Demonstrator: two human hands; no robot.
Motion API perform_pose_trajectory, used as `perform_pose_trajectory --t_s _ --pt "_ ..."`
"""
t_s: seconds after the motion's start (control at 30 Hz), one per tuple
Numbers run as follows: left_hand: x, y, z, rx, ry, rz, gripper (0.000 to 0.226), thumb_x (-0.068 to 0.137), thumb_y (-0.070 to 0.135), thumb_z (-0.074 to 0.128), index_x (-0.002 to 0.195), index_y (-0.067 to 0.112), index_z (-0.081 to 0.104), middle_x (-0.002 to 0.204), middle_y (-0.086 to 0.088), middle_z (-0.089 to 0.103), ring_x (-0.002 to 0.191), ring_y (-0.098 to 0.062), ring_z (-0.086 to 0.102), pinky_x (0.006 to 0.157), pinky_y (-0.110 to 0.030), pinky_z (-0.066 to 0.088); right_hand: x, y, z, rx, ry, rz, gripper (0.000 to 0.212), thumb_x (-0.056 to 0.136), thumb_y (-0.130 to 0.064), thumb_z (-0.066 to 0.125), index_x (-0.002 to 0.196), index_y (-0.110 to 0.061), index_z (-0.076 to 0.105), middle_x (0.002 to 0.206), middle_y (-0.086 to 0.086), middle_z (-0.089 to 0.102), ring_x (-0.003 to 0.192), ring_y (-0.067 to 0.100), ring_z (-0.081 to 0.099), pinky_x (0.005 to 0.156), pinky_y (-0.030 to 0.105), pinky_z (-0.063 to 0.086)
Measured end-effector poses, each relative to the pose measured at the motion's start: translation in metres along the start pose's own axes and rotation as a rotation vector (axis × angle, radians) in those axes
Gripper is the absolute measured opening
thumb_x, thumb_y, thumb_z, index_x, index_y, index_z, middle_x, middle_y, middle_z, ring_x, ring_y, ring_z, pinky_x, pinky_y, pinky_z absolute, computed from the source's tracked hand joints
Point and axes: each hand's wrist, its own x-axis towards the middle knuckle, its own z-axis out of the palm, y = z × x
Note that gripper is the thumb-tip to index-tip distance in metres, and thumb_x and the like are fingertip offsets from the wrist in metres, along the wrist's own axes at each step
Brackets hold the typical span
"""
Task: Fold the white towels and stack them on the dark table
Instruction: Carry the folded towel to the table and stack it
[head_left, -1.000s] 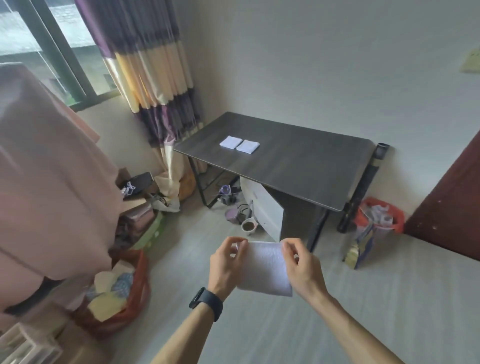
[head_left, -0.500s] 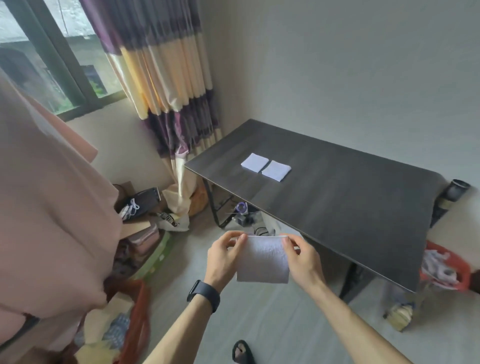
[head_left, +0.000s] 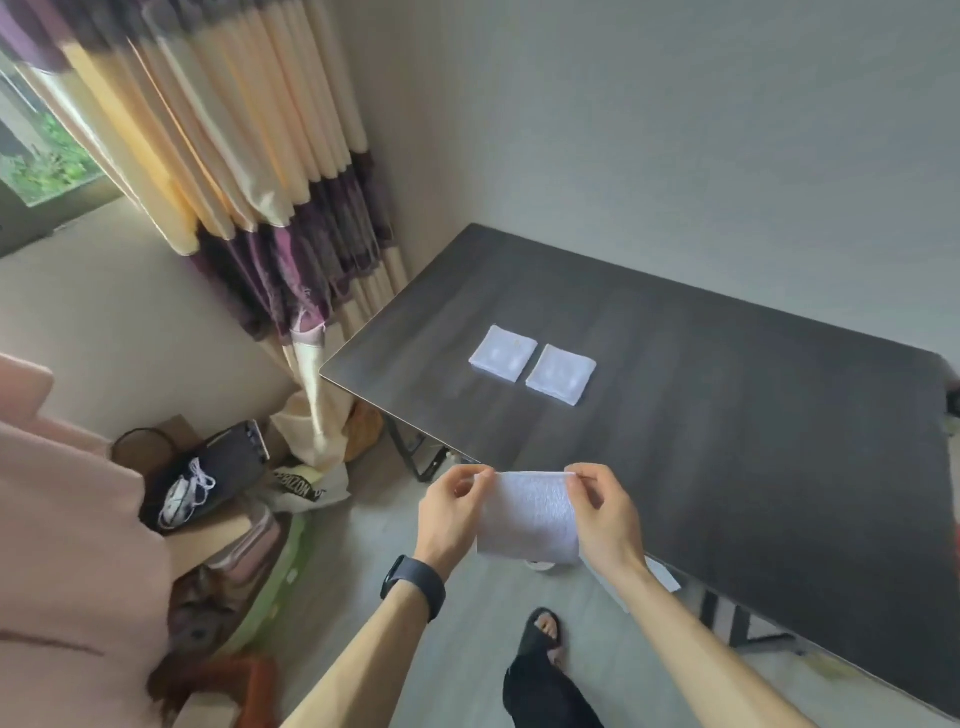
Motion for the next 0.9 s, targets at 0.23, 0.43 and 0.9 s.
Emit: perform_pose_trajectory --t_s 0.23,0.43,0.9 --pt "0.114 0.016 0.019 0.173 -0.034 0.047 0.010 0.095 0.043 0.058 0.095 0.040 0.067 0.093 0.015 0.067 0.087 0.001 0.060 0.069 -0.015 0.046 0.098 0.011 0.040 -0.093 0.105 -0.014 0.011 0.099 -0.027 0.054 0.104 -0.033 0.062 0.101 -0.022 0.067 0.096 -0.004 0.059 0.083 0.019 0.045" --pt "0.188 0.030 0.033 0.167 -0.101 0.021 0.010 0.095 0.045 0.058 0.095 0.040 0.066 0.093 0.018 0.065 0.087 0.001 0.061 0.074 -0.022 0.051 0.159 0.004 0.059 -0.146 0.185 0.034 0.015 0.101 -0.029 0.050 0.110 -0.030 0.061 0.107 -0.021 0.063 0.100 -0.007 0.056 0.085 0.018 0.042" --pt "0.394 0.044 0.050 0.223 -0.401 -0.050 0.018 0.099 0.042 0.049 0.116 0.046 0.054 0.102 0.013 0.062 0.089 -0.009 0.062 0.065 -0.023 0.048 0.307 -0.006 0.137 -0.232 0.320 0.266 0.024 0.103 -0.031 0.044 0.120 -0.022 0.058 0.115 -0.013 0.059 0.093 0.012 0.057 0.072 0.004 0.037"
